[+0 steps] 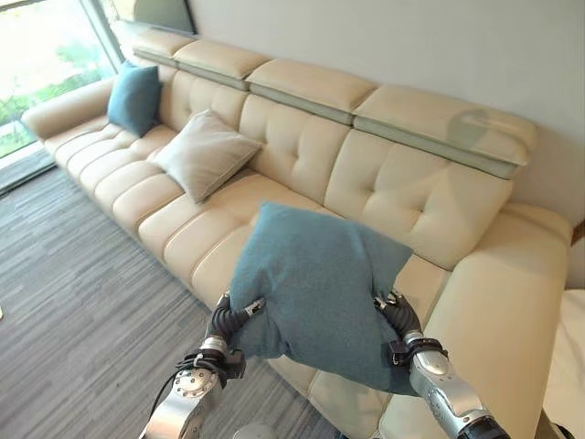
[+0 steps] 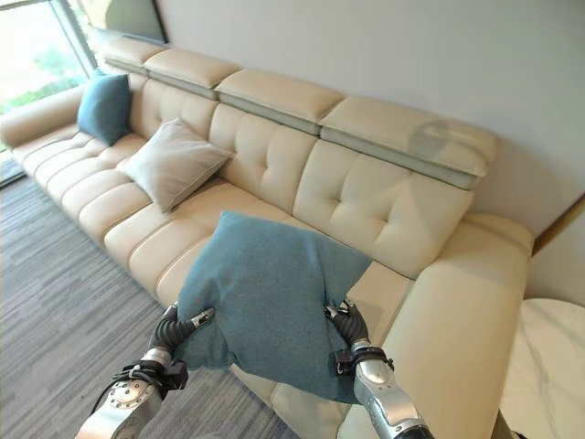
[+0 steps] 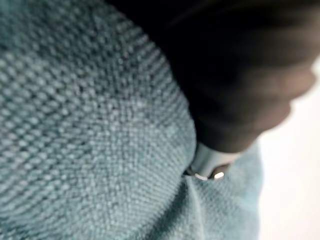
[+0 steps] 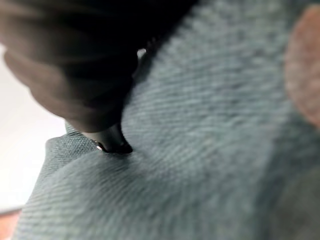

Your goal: Pick up all the scattered cushions and arrange them neatly on the sofa.

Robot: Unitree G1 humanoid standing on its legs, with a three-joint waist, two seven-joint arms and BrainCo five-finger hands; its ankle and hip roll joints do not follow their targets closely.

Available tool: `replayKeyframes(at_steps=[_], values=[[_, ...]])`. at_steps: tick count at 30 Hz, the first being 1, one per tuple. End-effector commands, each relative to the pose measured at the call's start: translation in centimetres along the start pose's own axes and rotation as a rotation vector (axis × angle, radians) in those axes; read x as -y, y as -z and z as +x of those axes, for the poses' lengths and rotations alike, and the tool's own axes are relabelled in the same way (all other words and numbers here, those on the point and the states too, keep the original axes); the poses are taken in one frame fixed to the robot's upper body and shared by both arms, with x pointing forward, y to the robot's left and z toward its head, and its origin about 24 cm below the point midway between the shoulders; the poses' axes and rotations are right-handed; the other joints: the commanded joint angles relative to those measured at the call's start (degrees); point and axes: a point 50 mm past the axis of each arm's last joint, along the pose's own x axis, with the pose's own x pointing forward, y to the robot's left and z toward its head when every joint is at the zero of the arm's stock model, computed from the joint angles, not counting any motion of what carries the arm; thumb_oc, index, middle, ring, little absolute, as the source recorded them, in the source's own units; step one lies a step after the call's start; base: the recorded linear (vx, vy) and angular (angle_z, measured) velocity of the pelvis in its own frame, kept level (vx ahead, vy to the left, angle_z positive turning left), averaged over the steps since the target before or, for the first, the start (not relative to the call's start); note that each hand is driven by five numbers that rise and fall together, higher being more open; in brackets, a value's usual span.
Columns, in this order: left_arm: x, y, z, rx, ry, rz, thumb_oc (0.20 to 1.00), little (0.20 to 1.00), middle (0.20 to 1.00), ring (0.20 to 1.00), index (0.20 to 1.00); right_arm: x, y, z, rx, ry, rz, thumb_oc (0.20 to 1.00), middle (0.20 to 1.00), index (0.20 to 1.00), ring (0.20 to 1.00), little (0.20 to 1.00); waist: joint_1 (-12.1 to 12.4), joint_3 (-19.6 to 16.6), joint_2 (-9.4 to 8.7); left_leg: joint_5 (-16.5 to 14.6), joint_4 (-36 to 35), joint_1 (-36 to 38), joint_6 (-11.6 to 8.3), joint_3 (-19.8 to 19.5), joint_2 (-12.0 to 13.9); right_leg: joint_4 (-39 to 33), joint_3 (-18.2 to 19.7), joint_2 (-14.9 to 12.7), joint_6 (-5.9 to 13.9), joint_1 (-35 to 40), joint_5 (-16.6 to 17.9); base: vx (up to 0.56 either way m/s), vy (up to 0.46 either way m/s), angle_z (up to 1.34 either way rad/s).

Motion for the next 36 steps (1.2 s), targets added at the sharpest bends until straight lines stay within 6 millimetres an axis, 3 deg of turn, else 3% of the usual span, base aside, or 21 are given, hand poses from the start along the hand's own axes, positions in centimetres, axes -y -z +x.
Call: replayKeyframes(at_steps=[1, 2, 4, 10, 13, 15, 16, 18, 21, 22, 25, 26, 27, 28, 29, 30, 31, 34, 35, 36], values=[[5.0, -4.5, -0.2, 0.241, 0.235, -0.088, 0.2, 0.2, 0.2, 0.2, 0.2, -7.6, -5.5, 0.2, 0.267, -0.324, 0.06, 0.2, 0.2, 0.2, 0.2, 0.2, 0.2, 1.7, -1.03, 4.0, -19.3, 5.5, 3.77, -3.4, -4.1, -0.4, 3.7, -1.3, 7.87, 0.8, -6.7, 0.09, 0.081, -0.68], [5.0, -4.5, -0.2, 0.241, 0.235, -0.088, 0.2, 0.2, 0.2, 0.2, 0.2, -7.6, -5.5, 0.2, 0.267, -0.324, 0.06, 0.2, 0.2, 0.2, 0.2, 0.2, 0.1, 1.6, -1.13, 4.4, -19.9, 5.6, 3.8, -3.5, -4.2, -0.4, 3.7, -1.4, 7.88, 0.7, -6.7, 0.14, 0.122, -0.92], [5.1, -4.2, -0.3, 0.232, 0.207, -0.1, 0.2, 0.2, 0.2, 0.2, 0.2, -7.8, -4.9, 0.1, 0.241, -0.328, 0.043, 0.2, 0.2, 0.2, 0.2, 0.2, 0.5, 2.3, 1.1, 11.6, -29.3, 4.4, 2.04, -16.8, -4.2, 1.0, 8.6, -0.8, 7.03, 1.7, -8.1, 0.21, 0.168, -0.77], [5.5, -4.0, -0.3, 0.219, 0.229, -0.09, 0.2, 0.2, 0.2, 0.2, 0.2, -7.4, -4.0, -0.1, 0.212, -0.313, 0.005, 0.2, 0.2, 0.2, 0.2, 0.2, -0.5, 1.1, 3.06, 9.6, -31.2, 8.2, 2.5, -17.2, -5.5, 1.0, 10.2, -2.5, 8.03, 3.8, -8.8, 0.22, 0.241, -0.55], [5.6, -4.8, 0.4, 0.253, 0.228, -0.068, 0.2, 0.2, 0.2, 0.2, 0.2, -7.5, -3.4, 0.6, 0.184, -0.253, -0.055, 0.2, 0.2, 0.2, 0.2, 0.2, -0.8, 0.4, 2.91, 7.1, -31.2, 9.4, 4.42, -14.0, -7.0, -0.4, 12.5, -4.5, 10.06, 3.5, -7.3, 0.21, 0.316, -0.06], [5.8, -5.1, 0.7, 0.263, 0.229, -0.067, 0.2, 0.2, 0.2, 0.2, 0.2, -7.5, -3.5, 0.9, 0.183, -0.234, -0.063, 0.2, 0.2, 0.2, 0.2, 0.2, -0.5, 0.3, 2.86, 6.8, -31.2, 9.4, 4.75, -13.2, -7.2, -0.4, 13.1, -4.8, 10.37, 3.1, -7.2, 0.1, 0.179, -0.35], [6.1, -6.3, 1.4, 0.313, 0.225, -0.045, 0.2, 0.2, 0.2, 0.2, 0.2, -7.4, -4.3, 1.8, 0.204, -0.186, -0.101, 0.2, 0.2, 0.2, 0.2, 0.2, -0.6, 0.0, 2.75, 6.1, -31.2, 9.3, 5.33, -12.2, -7.5, -0.4, 13.9, -5.3, 11.01, 2.5, -7.1, 0.09, 0.157, -0.24], [6.7, -8.1, 2.5, 0.387, 0.215, -0.028, 0.2, 0.2, 0.2, 0.2, 0.2, -7.6, -6.2, 2.9, 0.261, -0.141, -0.128, 0.2, 0.2, 0.2, 0.2, 0.2, -0.6, 0.2, 2.54, 5.9, -31.2, 8.6, 5.6, -11.6, -7.6, -0.4, 14.4, -5.7, 11.3, 1.4, -6.8, 0.04, 0.149, -0.16], [9.6, -13.8, 5.3, 0.578, 0.226, -0.007, 0.2, 0.2, 0.2, 0.2, 0.2, -8.9, -12.3, 5.2, 0.428, -0.08, -0.183, 0.2, 0.2, 0.2, 0.2, 0.2, -0.6, 3.3, 2.08, 7.1, -31.2, 4.2, 5.73, -11.1, -7.9, -0.4, 15.6, -6.0, 11.37, -3.8, -5.3, -0.18, 0.074, -0.15], [10.4, -16.6, 6.0, 0.671, 0.223, 0.014, 0.2, 0.2, 0.2, 0.2, 0.2, -9.0, -14.7, 5.8, 0.491, -0.051, -0.201, 0.2, 0.2, 0.2, 0.2, 0.2, -0.6, 4.3, 1.96, 7.3, -30.2, 1.7, 5.71, -10.9, -7.9, 0.2, 16.2, -6.0, 11.28, -6.3, -4.7, -0.25, 0.047, -0.27], [12.6, -23.7, 6.5, 0.899, 0.194, 0.049, 0.2, 0.2, 0.2, 0.2, 0.2, -9.4, -22.1, 5.9, 0.707, 0.037, -0.229, 0.2, 0.2, 0.2, 0.2, 0.2, -1.5, 6.9, 1.74, 7.5, -26.1, -5.7, 5.73, -9.9, -7.6, 3.1, 17.7, -6.2, 10.88, -14.2, -3.4, -0.17, 0.058, -0.17], [12.6, -23.9, 6.5, 0.903, 0.195, 0.049, 0.2, 0.2, 0.2, 0.2, 0.2, -9.4, -22.3, 6.0, 0.711, 0.038, -0.229, 0.2, 0.2, 0.2, 0.2, 0.2, -1.4, 6.8, 1.75, 7.5, -25.8, -6.0, 5.73, -9.8, -7.6, 3.4, 17.8, -6.2, 10.87, -14.6, -3.4, -0.09, 0.045, -0.2], [13.5, -26.5, 6.7, 0.971, 0.139, 0.053, 0.2, 0.2, 0.2, 0.2, 0.2, -9.3, -25.6, 5.6, 0.818, 0.11, -0.244, 0.2, 0.2, 0.2, 0.2, 0.2, -2.0, 8.0, 1.76, 7.8, -23.8, -9.9, 5.76, -9.7, -7.6, 4.9, 18.1, -6.3, 10.76, -18.4, -2.9, -0.06, 0.045, -0.23], [13.9, -27.5, 6.6, 1.01, 0.124, 0.069, 0.2, 0.2, 0.2, 0.2, 0.2, -9.1, -26.9, 5.4, 0.863, 0.146, -0.272, 0.2, 0.2, 0.2, 0.2, 0.2, -2.1, 8.3, 1.97, 7.8, -22.8, -11.7, 5.72, -9.7, -7.7, 5.7, 18.2, -6.3, 10.73, -20.0, -2.8, -0.06, 0.045, -0.25], [13.9, -27.6, 6.5, 1.012, 0.124, 0.069, 0.2, 0.2, 0.2, 0.2, 0.2, -9.1, -27.0, 5.4, 0.865, 0.147, -0.272, 0.2, 0.2, 0.2, 0.2, 0.2, -2.1, 8.2, 2.0, 7.8, -22.5, -12.1, 5.72, -9.7, -7.7, 5.9, 18.2, -6.3, 10.73, -20.4, -2.9, -0.04, 0.057, -0.18], [13.8, -30.2, 6.2, 1.096, 0.07, 0.112, 0.2, 0.2, 0.2, 0.2, 0.2, -8.6, -30.0, 4.8, 0.952, 0.241, -0.298, 0.2, 0.2, 0.2, 0.2, 0.2, -2.7, 9.9, 2.49, 7.9, -20.8, -15.4, 5.77, -9.9, -7.9, 7.7, 18.8, -6.3, 10.77, -23.7, -2.7, -0.04, 0.048, -0.16], [14.1, -31.3, 6.1, 1.118, 0.067, 0.11, 0.2, 0.2, 0.2, 0.2, 0.2, -7.7, -30.8, 5.2, 0.963, 0.317, -0.365, 0.2, 0.2, 0.2, 0.2, 0.2, -2.7, 10.4, 2.85, 7.9, -19.5, -17.6, 5.81, -10.1, -8.2, 8.9, 19.0, -6.4, 10.87, -25.8, -2.8, -0.04, 0.063, -0.09], [13.4, -32.4, 6.9, 1.1, 0.029, 0.13, 0.2, 0.2, 0.2, 0.2, 0.2, -6.9, -32.6, 5.0, 0.992, 0.391, -0.398, 0.2, 0.2, 0.2, 0.2, 0.2, -3.2, 10.5, 3.33, 7.8, -18.0, -21.1, 5.68, -10.3, -8.5, 10.3, 19.5, -6.1, 10.8, -29.1, -2.9, 0.02, 0.026, -0.08], [11.0, -33.9, 8.4, 1.054, -0.067, 0.172, 0.2, 0.2, 0.2, 0.2, 0.2, -3.4, -34.5, 5.5, 0.968, 0.557, -0.519, 0.2, 0.2, 0.2, 0.2, 0.2, -3.8, 11.1, 3.46, 7.9, -16.8, -24.6, 5.42, -10.5, -8.7, 11.8, 19.8, -6.0, 10.79, -32.6, -3.0, 0.03, 0.008, -0.04], [9.9, -34.4, 8.8, 1.044, -0.12, 0.202, 0.2, 0.2, 0.2, 0.2, 0.2, -2.3, -35.2, 5.3, 0.971, 0.62, -0.561, 0.2, 0.2, 0.2, 0.2, 0.2, -4.0, 11.0, 3.5, 8.3, -16.8, -25.9, 5.42, -10.7, -8.7, 11.9, 20.0, -5.9, 10.81, -34.0, -2.9, 0.05, -0.007, 0.0]])
